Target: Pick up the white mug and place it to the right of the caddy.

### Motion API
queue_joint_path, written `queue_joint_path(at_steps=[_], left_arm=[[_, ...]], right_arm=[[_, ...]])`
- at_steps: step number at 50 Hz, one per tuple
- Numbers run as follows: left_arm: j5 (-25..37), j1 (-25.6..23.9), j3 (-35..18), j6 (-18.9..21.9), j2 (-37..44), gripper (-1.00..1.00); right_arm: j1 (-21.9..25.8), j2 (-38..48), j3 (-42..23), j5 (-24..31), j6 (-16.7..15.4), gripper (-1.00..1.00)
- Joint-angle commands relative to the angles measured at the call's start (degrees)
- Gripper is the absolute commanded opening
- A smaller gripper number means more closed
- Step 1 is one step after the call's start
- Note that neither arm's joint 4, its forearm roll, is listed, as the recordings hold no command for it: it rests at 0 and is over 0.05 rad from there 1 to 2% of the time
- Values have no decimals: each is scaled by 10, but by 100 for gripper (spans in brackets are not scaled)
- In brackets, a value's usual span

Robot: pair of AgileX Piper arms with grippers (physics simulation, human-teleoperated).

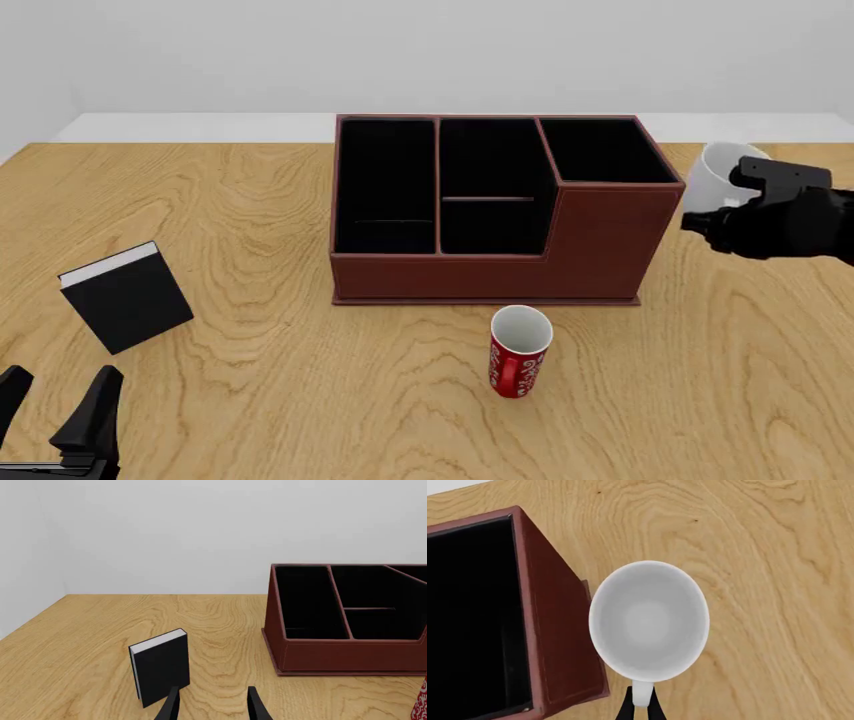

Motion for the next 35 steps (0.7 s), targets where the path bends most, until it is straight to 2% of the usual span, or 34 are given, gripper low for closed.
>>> queue_joint_path(at_steps=[1,35], left_arm=[[0,0,0,0,0,100],[0,0,0,0,0,100]], right_arm=[[0,13,-1,-10,12,-100],[-28,45,15,-22,-20,-100]])
